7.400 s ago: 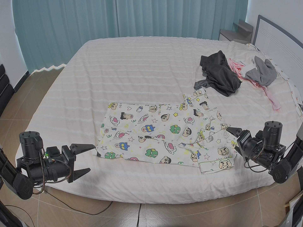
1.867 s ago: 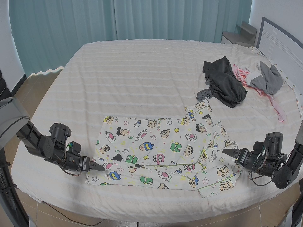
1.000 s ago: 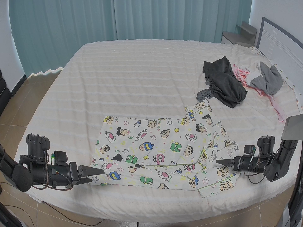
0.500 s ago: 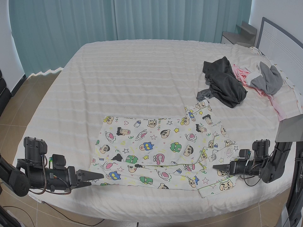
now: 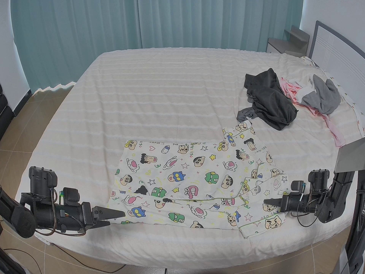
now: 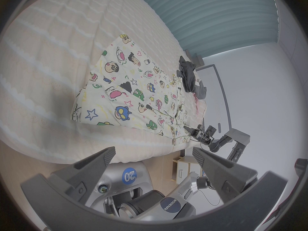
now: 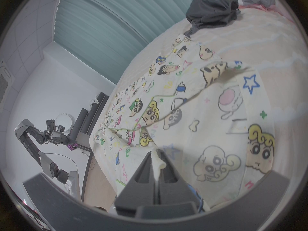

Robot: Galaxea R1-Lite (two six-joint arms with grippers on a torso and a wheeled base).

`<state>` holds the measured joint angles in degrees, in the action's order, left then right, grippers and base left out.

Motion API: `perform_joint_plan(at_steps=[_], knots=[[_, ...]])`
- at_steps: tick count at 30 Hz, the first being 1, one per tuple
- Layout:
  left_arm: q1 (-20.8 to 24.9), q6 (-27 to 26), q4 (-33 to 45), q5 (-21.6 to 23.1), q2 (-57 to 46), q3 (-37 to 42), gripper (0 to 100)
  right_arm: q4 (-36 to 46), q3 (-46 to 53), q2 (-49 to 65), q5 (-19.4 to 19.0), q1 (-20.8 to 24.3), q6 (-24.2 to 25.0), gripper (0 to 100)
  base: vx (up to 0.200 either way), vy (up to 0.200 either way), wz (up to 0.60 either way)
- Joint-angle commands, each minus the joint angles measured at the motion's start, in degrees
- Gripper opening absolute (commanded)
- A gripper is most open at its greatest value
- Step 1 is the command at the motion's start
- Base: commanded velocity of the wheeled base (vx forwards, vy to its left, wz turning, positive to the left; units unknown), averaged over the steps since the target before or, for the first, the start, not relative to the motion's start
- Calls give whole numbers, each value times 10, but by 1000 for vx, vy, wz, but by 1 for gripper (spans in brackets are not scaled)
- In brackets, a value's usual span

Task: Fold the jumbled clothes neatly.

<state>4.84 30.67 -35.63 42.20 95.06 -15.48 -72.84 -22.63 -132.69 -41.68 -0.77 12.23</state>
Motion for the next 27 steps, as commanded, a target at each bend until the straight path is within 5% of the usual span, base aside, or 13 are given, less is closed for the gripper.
perform_joint_plan(at_steps=[1, 17, 27], knots=[[0, 0, 0, 1, 5, 0, 100, -14, 6, 1, -8, -6, 4, 0, 0, 0, 0], [0, 0, 0, 1, 7, 0, 100, -169, 3, -37, -1, -12, 93, 0, 0, 0, 0], [0, -1, -1, 1, 13, 0, 100, -170, -8, -40, 13, -14, 98, 0, 0, 0, 0]])
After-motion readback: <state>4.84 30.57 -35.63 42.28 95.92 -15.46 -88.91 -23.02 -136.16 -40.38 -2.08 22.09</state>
